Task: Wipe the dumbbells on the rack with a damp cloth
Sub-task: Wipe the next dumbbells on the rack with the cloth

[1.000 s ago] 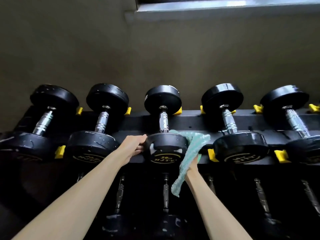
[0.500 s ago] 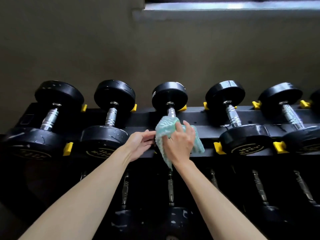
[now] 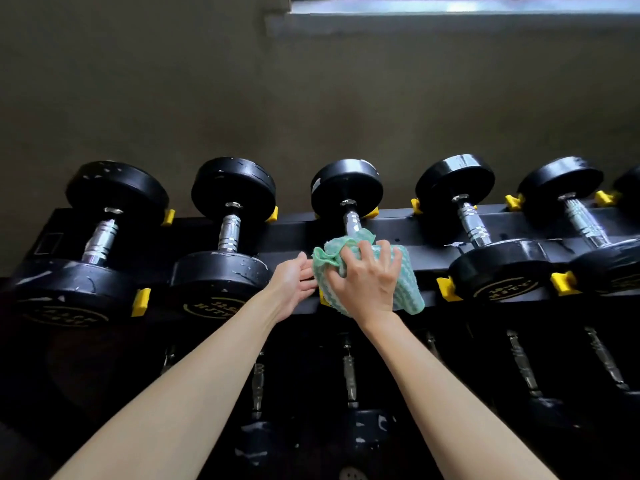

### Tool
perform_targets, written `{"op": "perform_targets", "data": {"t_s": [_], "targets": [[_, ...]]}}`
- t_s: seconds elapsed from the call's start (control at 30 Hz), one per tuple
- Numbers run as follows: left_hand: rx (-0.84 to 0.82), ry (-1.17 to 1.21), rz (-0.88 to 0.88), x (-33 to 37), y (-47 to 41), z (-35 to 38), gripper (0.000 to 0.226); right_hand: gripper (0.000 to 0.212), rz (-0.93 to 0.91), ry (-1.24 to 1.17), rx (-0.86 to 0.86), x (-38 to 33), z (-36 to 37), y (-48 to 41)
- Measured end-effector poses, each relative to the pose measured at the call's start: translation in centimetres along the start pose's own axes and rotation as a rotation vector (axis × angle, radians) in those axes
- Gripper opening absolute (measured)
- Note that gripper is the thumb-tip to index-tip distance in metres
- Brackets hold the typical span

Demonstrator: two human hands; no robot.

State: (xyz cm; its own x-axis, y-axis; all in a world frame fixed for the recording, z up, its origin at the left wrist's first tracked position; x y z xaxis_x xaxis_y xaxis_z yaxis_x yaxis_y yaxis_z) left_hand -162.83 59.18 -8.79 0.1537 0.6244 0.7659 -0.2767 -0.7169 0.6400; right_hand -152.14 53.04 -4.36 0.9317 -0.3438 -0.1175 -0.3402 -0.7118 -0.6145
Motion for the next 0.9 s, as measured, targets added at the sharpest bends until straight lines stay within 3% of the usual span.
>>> {"op": "perform_targets", "data": {"t_s": [0.3,0.43,0.53,0.63,0.73,0.83,0.9], "targets": [[0.145,-0.252,0.163,0.8,-0.4,1.1,0.038,0.021,0.364,-0.377,0.115,2.4,-0.8,-1.5],[0.186,-0.315,0.188,1.1,-0.5,1.0,0.038,0.019,0.555,-0.519,-0.054,4.5,-0.2,-1.4],[0.209,-0.322,0.186,1.2,-0.4,0.9,0.036,0.030,0.666,-0.601,-0.094,6.5,0.2,-1.8],[0.243,-0.314,0.191,1.3,-0.2,1.0,0.035,0.041,0.864,-0.831,-0.160,9.2,2.1,-1.4],[0.279,-0.317,0.206,1.3,-0.4,0.8,0.036,0.038,1.116,-1.067,-0.204,11.2,4.1,1.2],[0.284,-0.320,0.219,1.2,-0.6,0.8,0.035,0.032,1.382,-1.260,-0.129,11.0,5.3,4.8],[0.291,-0.317,0.220,1.2,-0.7,0.7,0.035,0.032,1.430,-1.215,-0.065,10.6,4.9,5.7]]}}
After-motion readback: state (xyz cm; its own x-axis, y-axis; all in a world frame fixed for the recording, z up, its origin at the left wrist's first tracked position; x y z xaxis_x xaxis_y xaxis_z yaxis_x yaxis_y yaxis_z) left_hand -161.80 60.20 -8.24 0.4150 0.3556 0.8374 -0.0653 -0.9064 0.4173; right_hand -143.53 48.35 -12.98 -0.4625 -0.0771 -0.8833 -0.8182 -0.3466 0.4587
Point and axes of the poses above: each hand's wrist, its own y-axis away from the middle knuckle, its own z-axis out of the palm, x = y × z, the point moved 5 cm from there along -y, towards the middle knuckle, and after that the axes turned 7 degrees about x, right-handed, at the moved point
